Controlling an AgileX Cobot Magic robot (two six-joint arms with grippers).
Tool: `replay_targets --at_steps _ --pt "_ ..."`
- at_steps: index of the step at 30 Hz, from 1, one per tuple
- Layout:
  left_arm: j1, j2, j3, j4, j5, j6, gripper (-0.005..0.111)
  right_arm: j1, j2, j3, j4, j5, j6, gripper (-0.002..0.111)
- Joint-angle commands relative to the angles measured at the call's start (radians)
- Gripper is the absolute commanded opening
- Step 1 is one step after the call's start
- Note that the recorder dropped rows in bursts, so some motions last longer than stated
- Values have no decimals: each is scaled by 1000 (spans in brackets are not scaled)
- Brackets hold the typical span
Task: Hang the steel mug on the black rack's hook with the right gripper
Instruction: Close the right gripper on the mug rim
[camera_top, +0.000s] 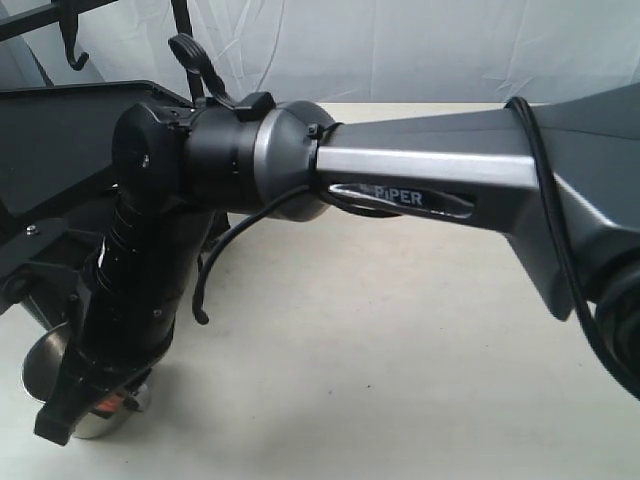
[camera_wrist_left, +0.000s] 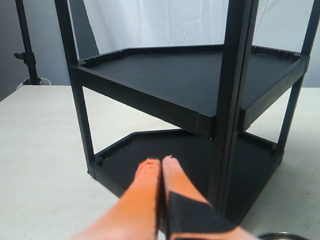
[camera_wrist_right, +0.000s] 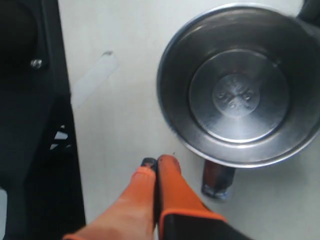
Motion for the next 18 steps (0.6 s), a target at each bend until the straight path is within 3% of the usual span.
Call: replay_targets --at_steps 1,18 --pt "-1 -5 0 0 1 -2 2 -4 -11 -3 -21 44 -14 -1" --pt "-1 -5 0 0 1 -2 2 -4 -10 -3 -86 -35 -10 -1"
